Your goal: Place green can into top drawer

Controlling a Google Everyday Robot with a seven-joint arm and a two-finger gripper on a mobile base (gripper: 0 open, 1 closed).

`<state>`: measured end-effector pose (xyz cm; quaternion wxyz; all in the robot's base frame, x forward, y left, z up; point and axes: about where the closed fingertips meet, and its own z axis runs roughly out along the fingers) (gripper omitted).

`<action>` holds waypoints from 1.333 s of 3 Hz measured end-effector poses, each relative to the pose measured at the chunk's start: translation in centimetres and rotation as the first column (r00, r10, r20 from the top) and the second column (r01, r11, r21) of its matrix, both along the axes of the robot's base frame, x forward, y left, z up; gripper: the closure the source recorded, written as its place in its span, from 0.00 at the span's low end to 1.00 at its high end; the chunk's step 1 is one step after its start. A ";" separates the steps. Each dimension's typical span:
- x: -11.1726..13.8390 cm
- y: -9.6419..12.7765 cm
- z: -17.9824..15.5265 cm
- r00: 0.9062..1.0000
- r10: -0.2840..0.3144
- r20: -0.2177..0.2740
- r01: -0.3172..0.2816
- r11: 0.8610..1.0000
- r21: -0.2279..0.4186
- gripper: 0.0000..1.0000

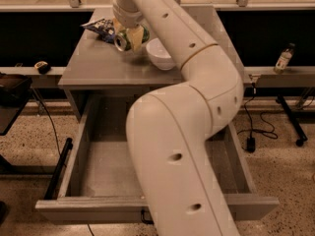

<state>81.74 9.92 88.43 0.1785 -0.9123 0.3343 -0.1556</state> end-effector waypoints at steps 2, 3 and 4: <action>-9.0 -3.3 12.5 0.999 0.027 0.039 -0.039 0.929 0.367 0.77; -14.1 -3.4 13.8 0.999 0.032 -0.006 -0.024 0.855 0.518 0.89; -21.3 -3.1 11.5 0.986 0.072 -0.147 0.045 0.745 0.666 1.00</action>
Offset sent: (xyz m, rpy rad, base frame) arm -0.2001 -0.0616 0.1431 0.5683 -0.0007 0.0304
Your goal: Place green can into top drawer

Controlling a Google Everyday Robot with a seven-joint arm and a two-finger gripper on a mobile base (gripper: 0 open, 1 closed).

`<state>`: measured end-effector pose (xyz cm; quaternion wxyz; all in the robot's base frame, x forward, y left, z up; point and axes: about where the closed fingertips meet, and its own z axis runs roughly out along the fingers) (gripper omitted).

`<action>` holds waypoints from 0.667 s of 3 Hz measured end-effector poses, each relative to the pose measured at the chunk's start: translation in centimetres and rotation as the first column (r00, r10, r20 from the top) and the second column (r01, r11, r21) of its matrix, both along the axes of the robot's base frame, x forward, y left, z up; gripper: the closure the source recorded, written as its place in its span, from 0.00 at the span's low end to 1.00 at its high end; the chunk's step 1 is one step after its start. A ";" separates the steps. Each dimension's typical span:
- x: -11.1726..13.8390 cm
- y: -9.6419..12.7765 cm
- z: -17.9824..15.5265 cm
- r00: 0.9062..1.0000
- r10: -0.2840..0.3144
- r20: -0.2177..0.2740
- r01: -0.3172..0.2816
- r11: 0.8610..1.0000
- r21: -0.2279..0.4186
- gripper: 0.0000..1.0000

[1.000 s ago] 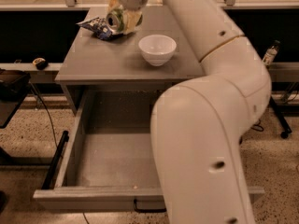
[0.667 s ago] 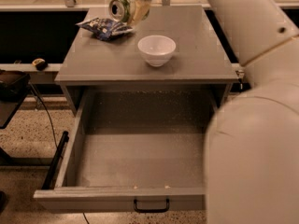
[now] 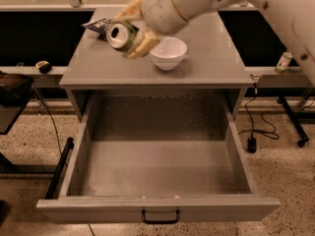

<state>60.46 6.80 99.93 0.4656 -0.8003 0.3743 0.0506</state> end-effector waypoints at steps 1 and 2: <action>-4.5 -1.5 -5.3 0.986 0.003 -0.167 -0.001 1.000 0.010 1.00; -6.9 -6.5 -12.0 0.941 -0.063 -0.331 0.062 0.998 -0.014 1.00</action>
Offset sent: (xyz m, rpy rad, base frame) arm -0.0945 -0.1456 -0.2064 -0.0214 0.5542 -0.1803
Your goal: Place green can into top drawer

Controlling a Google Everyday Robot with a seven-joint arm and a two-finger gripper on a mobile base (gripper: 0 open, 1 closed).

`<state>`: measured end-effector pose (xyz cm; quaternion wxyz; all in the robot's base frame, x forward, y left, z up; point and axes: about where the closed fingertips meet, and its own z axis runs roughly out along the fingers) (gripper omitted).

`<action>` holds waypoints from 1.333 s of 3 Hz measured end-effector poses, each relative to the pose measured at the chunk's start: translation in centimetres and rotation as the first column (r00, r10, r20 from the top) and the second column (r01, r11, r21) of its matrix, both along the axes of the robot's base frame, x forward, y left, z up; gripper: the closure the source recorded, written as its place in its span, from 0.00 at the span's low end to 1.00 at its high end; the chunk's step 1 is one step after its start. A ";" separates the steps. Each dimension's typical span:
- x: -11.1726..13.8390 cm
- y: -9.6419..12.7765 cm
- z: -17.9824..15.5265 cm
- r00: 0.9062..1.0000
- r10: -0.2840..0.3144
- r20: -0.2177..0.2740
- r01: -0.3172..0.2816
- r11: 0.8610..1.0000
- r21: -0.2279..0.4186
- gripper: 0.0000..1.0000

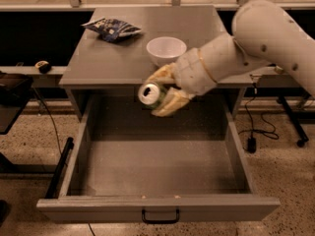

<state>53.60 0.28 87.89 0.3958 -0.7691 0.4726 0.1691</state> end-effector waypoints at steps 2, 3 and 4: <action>0.1 0.8 -6.0 0.987 -0.008 -0.158 0.022 0.996 0.084 1.00; -3.0 3.2 -16.0 0.903 0.023 -0.430 0.111 0.952 0.284 1.00; -6.1 4.5 -20.7 0.829 0.083 -0.553 0.181 0.895 0.407 1.00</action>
Offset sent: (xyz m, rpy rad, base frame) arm 0.0113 0.0234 -0.1331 0.2205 0.3693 -0.0326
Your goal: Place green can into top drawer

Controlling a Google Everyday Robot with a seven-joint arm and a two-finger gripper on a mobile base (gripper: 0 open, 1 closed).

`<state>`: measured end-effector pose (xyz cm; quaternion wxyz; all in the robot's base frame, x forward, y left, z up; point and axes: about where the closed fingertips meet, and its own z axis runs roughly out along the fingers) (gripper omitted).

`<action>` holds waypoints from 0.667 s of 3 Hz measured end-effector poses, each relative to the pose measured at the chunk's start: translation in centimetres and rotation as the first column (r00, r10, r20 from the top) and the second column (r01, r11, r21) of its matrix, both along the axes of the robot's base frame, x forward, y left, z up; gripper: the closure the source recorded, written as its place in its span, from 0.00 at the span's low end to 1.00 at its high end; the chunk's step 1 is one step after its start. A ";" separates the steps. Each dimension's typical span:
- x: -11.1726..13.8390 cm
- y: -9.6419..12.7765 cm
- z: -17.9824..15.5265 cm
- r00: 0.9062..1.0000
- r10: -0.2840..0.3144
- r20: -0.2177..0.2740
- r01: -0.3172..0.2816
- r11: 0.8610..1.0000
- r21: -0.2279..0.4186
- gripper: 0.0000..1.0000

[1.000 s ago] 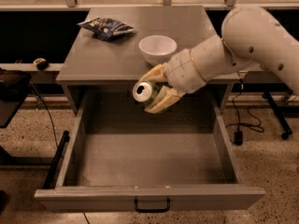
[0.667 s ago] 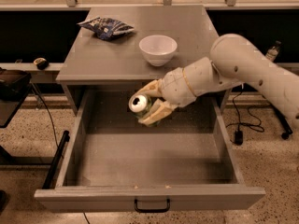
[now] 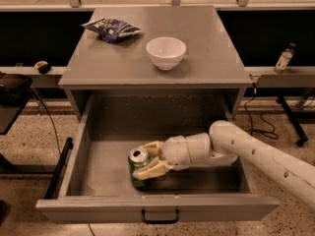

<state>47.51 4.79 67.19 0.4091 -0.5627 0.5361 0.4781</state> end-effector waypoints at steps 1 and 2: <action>-0.2 0.2 -0.9 1.000 0.006 -0.023 -0.005 1.000 0.013 0.82; -0.2 0.3 -0.8 1.000 0.006 -0.022 -0.006 1.000 0.012 0.59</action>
Offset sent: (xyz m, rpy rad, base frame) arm -0.0031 0.0024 -0.0107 0.0171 0.0289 0.0045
